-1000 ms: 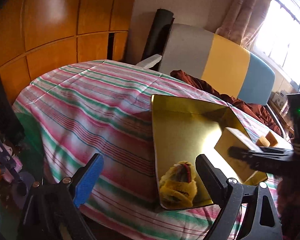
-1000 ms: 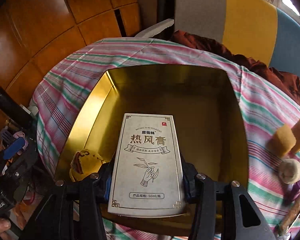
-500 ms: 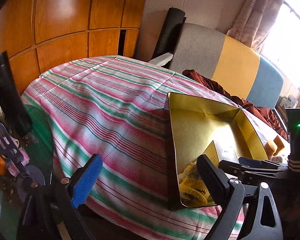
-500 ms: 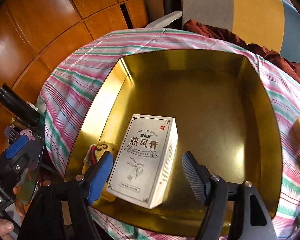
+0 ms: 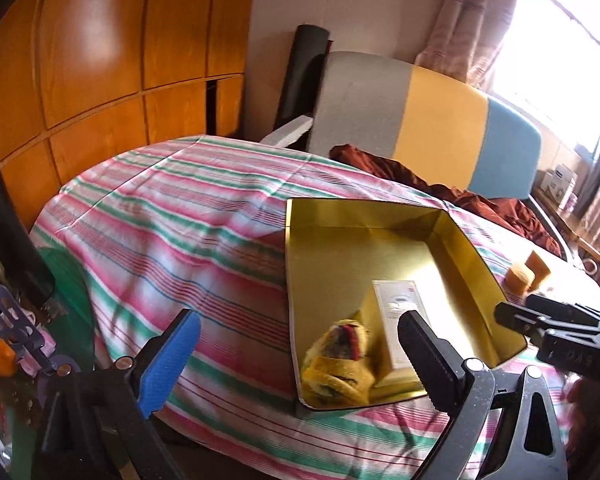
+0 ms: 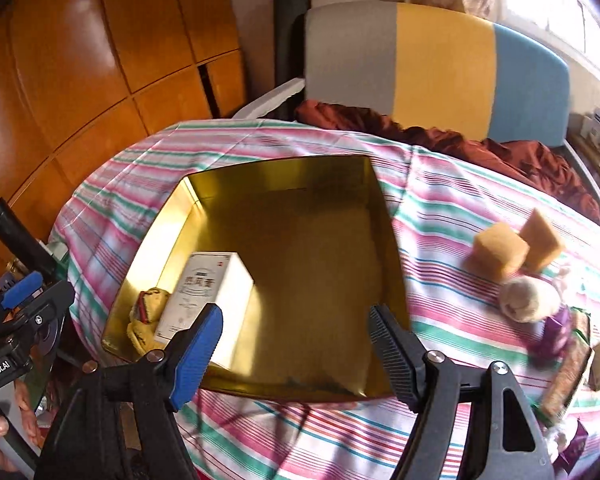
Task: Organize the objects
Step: 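Grasp the white medicine box with the right gripper and place it in the tray, then reach the left gripper to the white plastic bag and grasp it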
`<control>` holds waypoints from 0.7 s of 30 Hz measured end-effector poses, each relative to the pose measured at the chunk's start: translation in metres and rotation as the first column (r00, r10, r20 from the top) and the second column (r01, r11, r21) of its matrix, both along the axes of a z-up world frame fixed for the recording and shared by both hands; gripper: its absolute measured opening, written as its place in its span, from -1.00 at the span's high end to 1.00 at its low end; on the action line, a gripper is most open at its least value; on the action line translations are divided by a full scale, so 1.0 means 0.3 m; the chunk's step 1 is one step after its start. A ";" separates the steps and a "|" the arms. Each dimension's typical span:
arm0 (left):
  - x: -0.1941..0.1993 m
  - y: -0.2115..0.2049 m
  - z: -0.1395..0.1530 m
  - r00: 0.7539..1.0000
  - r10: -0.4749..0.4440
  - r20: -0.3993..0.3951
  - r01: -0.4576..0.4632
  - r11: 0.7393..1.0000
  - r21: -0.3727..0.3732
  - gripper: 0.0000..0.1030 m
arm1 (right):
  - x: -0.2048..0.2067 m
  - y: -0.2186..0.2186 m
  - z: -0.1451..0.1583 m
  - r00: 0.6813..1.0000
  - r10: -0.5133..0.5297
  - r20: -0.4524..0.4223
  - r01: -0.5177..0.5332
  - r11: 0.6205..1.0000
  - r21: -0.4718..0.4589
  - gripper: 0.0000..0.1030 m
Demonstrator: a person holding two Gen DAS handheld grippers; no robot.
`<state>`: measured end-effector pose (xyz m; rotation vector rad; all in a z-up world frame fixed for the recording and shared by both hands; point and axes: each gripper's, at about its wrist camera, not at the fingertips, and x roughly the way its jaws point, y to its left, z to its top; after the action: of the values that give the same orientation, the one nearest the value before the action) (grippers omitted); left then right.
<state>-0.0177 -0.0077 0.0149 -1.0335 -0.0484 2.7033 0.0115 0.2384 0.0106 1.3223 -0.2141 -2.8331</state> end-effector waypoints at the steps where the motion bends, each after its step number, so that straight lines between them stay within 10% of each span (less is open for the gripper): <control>1: 0.005 0.015 0.005 1.000 -0.013 -0.001 0.013 1.000 -0.001 -0.94 | 0.016 0.026 0.004 1.000 -0.020 -0.004 0.020 1.000 0.001 -0.48; 13: 0.065 0.153 0.035 0.989 -0.150 -0.012 0.150 0.989 -0.014 -0.94 | 0.224 0.411 0.034 0.954 -0.299 0.003 0.299 0.954 0.034 -0.48; 21: 0.103 0.294 0.060 0.952 -0.306 -0.031 0.306 0.952 -0.006 -0.94 | 0.435 0.771 0.085 0.805 -0.592 -0.017 0.592 0.804 0.056 -0.48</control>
<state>0.0131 0.0807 0.0329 -0.9126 0.1100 2.4371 0.1419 0.4696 0.0361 1.4835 -0.6627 -3.3593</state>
